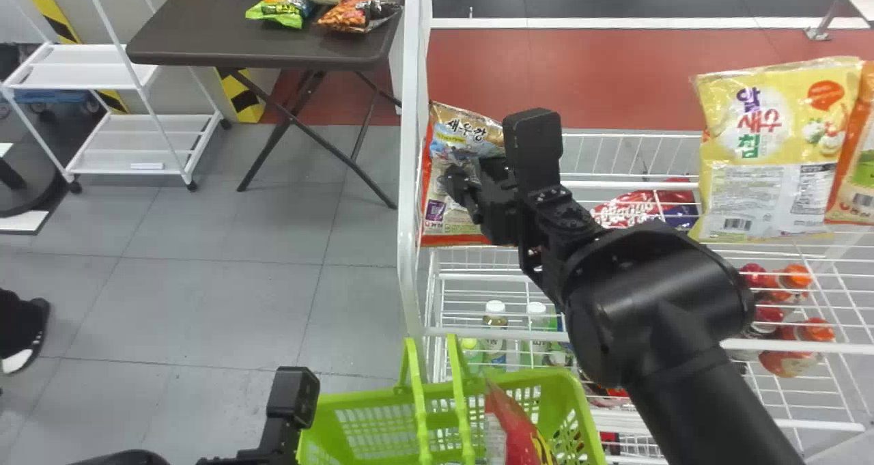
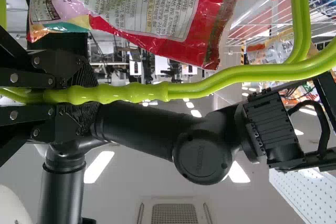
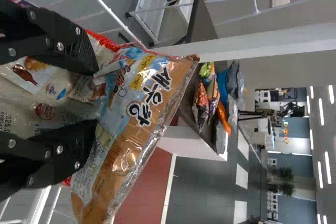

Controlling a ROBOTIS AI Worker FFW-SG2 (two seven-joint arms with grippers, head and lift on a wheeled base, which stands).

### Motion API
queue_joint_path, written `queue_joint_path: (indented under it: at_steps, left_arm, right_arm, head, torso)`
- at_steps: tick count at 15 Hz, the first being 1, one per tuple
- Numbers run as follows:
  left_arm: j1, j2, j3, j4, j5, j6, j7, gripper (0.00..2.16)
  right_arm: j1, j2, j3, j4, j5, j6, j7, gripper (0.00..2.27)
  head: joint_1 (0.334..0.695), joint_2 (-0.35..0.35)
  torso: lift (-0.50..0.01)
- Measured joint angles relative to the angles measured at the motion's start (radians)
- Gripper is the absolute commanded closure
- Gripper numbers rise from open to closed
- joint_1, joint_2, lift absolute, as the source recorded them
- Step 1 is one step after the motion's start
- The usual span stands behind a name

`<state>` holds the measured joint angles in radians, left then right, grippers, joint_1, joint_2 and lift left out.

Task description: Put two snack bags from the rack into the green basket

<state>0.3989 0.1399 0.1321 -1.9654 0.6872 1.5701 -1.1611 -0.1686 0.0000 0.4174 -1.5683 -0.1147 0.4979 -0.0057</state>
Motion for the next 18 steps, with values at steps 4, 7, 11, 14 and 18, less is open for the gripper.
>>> queue_joint_path:
  at_steps: [4,7,11,14,18]
  left_arm:
    - [0.000,-0.005,-0.002,0.000,-0.001,0.000,0.006,1.36]
    - [0.000,-0.006,-0.004,-0.001,-0.001,0.000,0.006,1.36]
    - [0.011,-0.007,-0.005,-0.008,0.000,0.000,0.006,1.36]
    - [0.017,-0.009,-0.007,-0.009,0.001,0.000,0.006,1.36]
    - [0.017,-0.010,-0.015,-0.011,0.000,0.000,0.006,1.36]
  right_arm:
    - [0.063,-0.022,0.005,-0.101,-0.010,-0.022,-0.009,2.24]
    - [0.127,-0.064,0.001,-0.211,-0.027,-0.017,-0.016,2.24]
    - [0.267,-0.163,-0.057,-0.465,-0.100,0.075,-0.020,2.24]
    - [0.416,-0.265,-0.162,-0.705,-0.193,0.185,-0.024,2.24]
    - [0.625,-0.364,-0.385,-0.957,-0.349,0.337,-0.023,2.24]
  head:
    - [0.695,0.084]
    - [0.695,0.067]
    - [0.695,0.005]
    - [0.695,-0.064]
    - [0.695,-0.209]
  torso:
    - [-0.004]
    - [-0.004]
    - [-0.004]
    - [-0.004]
    - [-0.004]
